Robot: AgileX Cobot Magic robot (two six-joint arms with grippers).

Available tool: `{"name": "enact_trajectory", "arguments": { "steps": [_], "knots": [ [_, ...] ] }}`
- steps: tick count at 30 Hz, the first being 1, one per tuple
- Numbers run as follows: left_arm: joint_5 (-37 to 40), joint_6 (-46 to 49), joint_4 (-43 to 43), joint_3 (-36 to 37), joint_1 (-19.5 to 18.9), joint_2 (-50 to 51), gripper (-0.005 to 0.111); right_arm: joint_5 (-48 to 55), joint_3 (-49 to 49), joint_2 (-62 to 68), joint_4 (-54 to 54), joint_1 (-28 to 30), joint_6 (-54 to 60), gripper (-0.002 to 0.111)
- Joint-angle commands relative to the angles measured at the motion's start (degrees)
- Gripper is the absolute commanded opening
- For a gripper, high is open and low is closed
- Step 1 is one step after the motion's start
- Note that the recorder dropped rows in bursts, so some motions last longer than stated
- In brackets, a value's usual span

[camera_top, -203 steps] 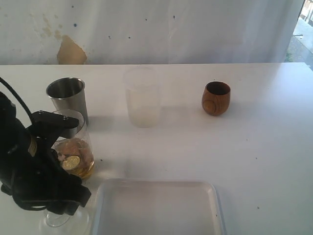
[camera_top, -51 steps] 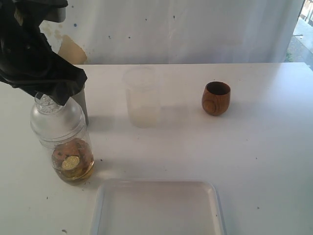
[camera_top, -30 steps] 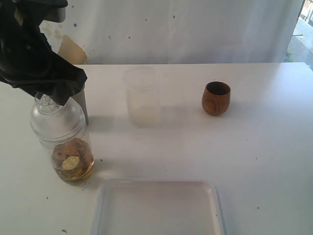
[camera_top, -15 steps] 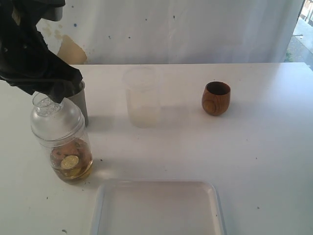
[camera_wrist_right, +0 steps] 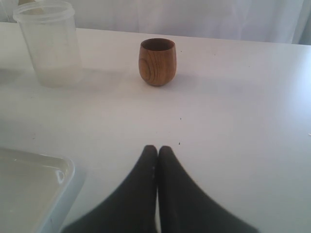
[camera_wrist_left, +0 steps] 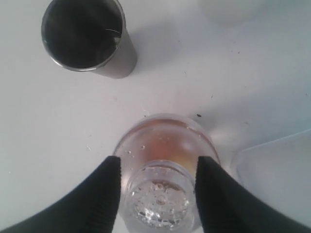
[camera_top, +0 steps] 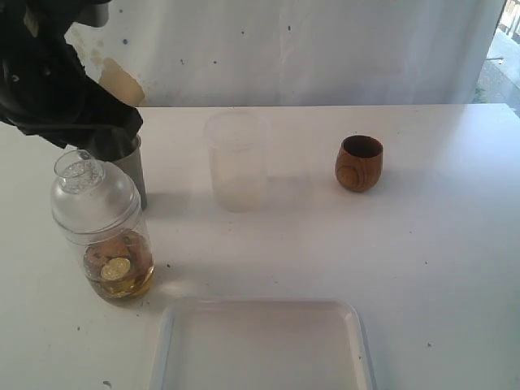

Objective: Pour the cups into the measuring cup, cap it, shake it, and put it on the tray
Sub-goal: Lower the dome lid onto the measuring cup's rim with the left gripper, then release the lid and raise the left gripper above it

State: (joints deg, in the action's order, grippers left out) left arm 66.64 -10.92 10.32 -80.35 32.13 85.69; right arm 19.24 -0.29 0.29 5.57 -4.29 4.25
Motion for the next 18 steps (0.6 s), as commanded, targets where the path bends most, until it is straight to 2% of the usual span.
{"name": "enact_trajectory", "arguments": {
  "steps": [1,6,15,18],
  "knots": [
    [-1.1,0.7,0.6,-0.3,0.0,-0.4,0.031,0.0,0.3,-0.3,0.0,0.3,0.0,0.000],
    [-3.0,6.8,0.7,-0.4,0.0,-1.0,0.000,0.0,0.3,-0.3,0.0,0.3,0.0,0.000],
    [-5.9,10.9,1.1,-0.4,0.0,-5.1,0.000,0.0,0.3,-0.3,0.0,0.3,0.0,0.000],
    [-2.7,10.9,0.9,-0.4,0.0,-5.7,0.000,0.0,0.3,-0.3,0.0,0.3,0.0,0.000]
  ]
}}
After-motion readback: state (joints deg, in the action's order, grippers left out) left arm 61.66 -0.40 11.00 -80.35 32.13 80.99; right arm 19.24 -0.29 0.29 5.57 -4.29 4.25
